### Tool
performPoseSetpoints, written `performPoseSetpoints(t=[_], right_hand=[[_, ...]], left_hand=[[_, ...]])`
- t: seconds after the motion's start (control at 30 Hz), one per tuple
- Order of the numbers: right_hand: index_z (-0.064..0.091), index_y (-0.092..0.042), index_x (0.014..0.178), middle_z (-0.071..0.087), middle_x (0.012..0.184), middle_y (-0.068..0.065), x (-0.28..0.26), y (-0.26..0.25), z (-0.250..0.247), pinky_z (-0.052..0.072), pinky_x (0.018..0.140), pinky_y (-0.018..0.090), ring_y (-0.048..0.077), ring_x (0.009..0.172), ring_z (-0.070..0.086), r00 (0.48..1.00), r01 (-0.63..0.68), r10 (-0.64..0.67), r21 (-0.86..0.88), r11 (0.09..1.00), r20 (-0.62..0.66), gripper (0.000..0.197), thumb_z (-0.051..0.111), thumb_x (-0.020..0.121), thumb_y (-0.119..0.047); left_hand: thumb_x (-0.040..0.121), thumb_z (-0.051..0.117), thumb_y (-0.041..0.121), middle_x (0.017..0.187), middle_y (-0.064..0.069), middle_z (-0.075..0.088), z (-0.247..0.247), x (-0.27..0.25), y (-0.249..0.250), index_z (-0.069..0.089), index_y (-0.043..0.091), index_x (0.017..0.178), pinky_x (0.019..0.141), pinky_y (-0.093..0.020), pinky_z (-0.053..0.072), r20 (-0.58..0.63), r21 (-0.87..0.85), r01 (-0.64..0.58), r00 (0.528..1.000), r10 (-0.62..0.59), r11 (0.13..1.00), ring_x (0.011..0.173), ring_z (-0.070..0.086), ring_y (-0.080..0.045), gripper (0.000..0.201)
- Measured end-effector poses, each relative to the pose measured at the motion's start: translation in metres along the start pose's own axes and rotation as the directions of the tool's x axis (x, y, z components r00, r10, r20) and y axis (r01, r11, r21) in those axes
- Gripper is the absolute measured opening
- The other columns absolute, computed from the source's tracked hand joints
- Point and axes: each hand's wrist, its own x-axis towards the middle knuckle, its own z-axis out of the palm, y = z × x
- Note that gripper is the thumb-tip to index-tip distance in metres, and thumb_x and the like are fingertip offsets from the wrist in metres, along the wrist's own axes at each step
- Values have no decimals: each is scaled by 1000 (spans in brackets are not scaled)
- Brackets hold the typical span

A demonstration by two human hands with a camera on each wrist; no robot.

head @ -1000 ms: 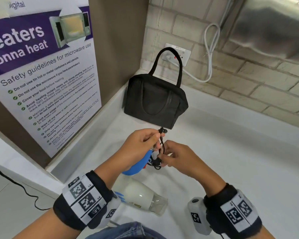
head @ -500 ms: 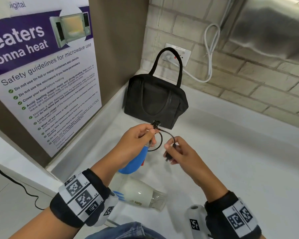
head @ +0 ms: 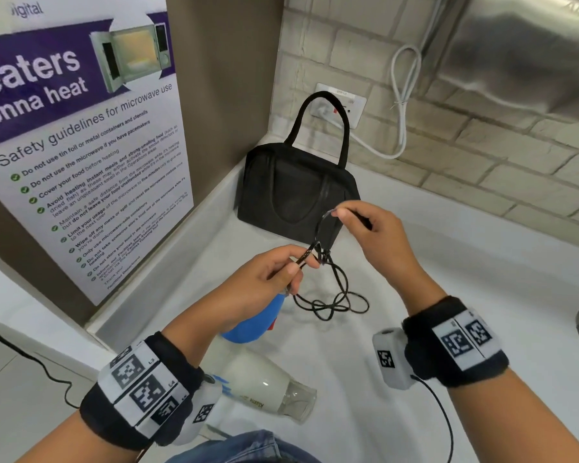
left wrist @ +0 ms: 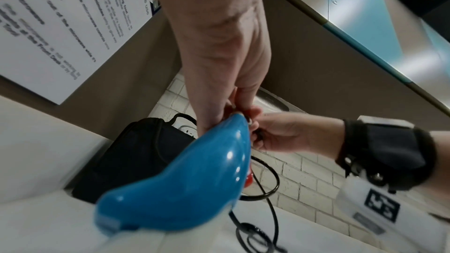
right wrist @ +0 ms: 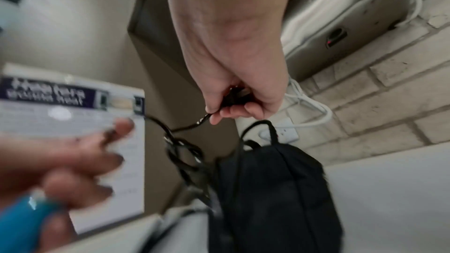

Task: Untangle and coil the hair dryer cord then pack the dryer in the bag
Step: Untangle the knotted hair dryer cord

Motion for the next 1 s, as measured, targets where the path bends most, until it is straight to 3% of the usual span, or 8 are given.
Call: performPoseSetpoints(t=[0.1, 0.23, 0.33, 0.43, 0.6, 0.73, 0.83, 1.0], right_hand=[[72, -18, 94, 71, 95, -8, -6, 26, 13, 39, 74, 4, 9, 89, 62, 998, 20, -10, -144, 989, 70, 17, 58, 92, -25], [72, -17, 95, 71, 94, -2, -22, 55, 24, 38, 69, 13, 13, 85, 60, 993, -26, 59, -294, 956, 106, 18, 57, 92, -26], [72, -17, 89, 68, 82, -8, -27, 62, 15, 38, 63, 8, 9, 74, 60, 989, -144, 150, -248, 958, 5, 16, 57, 92, -23], [72, -20, 87, 63, 69, -10, -29, 56, 1, 37, 56, 6, 6, 61, 54, 980, -198, 189, -213, 957, -60, 15, 59, 90, -25], [72, -22, 87, 59, 63, -15, -30, 25, -19, 36, 53, 8, -1, 57, 53, 984, -141, 123, -148, 979, -126, 15, 59, 91, -29], [73, -17, 90, 69, 75, -3, -29, 33, -21, 39, 57, 17, 7, 61, 55, 988, -112, 77, -267, 957, -136, 17, 59, 91, -27], [74, -20, 87, 73, 84, -2, -35, 62, -13, 42, 58, 25, 16, 70, 61, 986, -166, 152, -367, 915, -68, 16, 58, 91, -24], [73, -22, 92, 70, 84, 0, -49, 92, -2, 38, 56, 24, 19, 73, 59, 948, -282, 319, -511, 812, -15, 21, 52, 92, -23]], left_hand=[[99, 40, 15, 77, 1, 55, -6, -2, -2, 63, 32, 94, 80, -33, 46, -18, -60, -42, 999, 41, 997, 78, 51, -11, 29], [99, 41, 10, 70, 5, 53, -12, -4, -1, 62, 22, 93, 78, -28, 47, -45, -155, -9, 999, 2, 988, 76, 51, -11, 26], [95, 46, 27, 60, 0, 46, -19, -1, 5, 68, 19, 91, 74, -23, 46, -123, -254, 61, 988, -95, 965, 64, 50, -10, 24], [94, 45, 41, 68, -14, 49, -24, 7, 8, 72, 28, 71, 78, -31, 48, -194, -210, 101, 971, -142, 973, 55, 47, -7, 37], [99, 40, 35, 46, 8, 39, -23, 16, 10, 70, 21, 103, 73, -30, 50, -183, -94, 153, 969, -168, 984, 50, 43, -7, 33], [101, 37, 24, 54, 10, 47, -29, 21, 9, 67, 17, 100, 62, -20, 46, -211, -113, 42, 975, -65, 993, 49, 42, -2, 30], [101, 36, 21, 56, 12, 49, -34, 21, 4, 65, 16, 99, 56, -15, 44, -252, -182, -9, 967, -38, 983, 46, 38, -2, 30], [101, 35, 20, 58, 10, 48, -38, 21, -3, 65, 17, 102, 56, -19, 44, -290, -266, -24, 955, -56, 964, 45, 35, -4, 29]])
